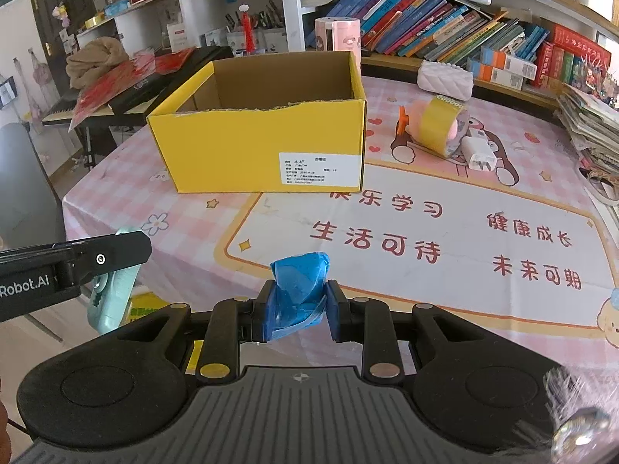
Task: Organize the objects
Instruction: 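Carry the cutter and blue item over the yellow box with both tools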
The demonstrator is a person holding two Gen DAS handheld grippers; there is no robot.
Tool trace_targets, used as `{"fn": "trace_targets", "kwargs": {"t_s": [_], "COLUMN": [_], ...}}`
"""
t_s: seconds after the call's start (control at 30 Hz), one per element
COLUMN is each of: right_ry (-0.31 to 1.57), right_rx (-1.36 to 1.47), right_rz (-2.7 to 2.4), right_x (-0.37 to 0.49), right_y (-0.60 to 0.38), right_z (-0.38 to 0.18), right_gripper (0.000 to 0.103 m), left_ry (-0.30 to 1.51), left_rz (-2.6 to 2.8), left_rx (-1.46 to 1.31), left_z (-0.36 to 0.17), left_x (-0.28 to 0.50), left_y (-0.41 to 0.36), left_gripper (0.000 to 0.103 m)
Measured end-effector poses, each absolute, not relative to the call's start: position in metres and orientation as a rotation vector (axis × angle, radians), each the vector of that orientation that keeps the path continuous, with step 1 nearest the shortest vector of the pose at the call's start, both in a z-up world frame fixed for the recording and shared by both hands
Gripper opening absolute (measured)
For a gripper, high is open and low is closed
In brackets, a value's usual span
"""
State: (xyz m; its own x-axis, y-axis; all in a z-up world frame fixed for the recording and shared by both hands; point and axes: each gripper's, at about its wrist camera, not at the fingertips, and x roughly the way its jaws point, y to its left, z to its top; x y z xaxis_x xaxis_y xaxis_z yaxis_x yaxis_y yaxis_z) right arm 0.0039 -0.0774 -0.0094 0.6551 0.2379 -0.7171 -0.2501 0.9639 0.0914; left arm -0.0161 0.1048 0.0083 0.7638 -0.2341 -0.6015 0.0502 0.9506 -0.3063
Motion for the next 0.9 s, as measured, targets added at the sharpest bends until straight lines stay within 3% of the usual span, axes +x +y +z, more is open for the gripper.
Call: {"fn": "trace_targets", "kwargs": {"t_s": [0.5, 0.9], "right_ry": [0.664, 0.59], "right_rx": [-0.04, -0.066], "right_rz": [0.347, 0.42], "right_x": [0.078, 0.169], "right_y": [-0.064, -0.059], "right_z": [0.028, 0.041], "right_gripper": [0.024, 0.024], "left_ry": [0.556, 0.538], "left_rz": [-0.102, -0.011], "left_rx": [-0.256, -0.234], "left_z": [0.051, 0.047], "left_x": [0.062, 0.139], "left_y": [0.11, 0.101], "left_gripper": [0.022, 0.022]}}
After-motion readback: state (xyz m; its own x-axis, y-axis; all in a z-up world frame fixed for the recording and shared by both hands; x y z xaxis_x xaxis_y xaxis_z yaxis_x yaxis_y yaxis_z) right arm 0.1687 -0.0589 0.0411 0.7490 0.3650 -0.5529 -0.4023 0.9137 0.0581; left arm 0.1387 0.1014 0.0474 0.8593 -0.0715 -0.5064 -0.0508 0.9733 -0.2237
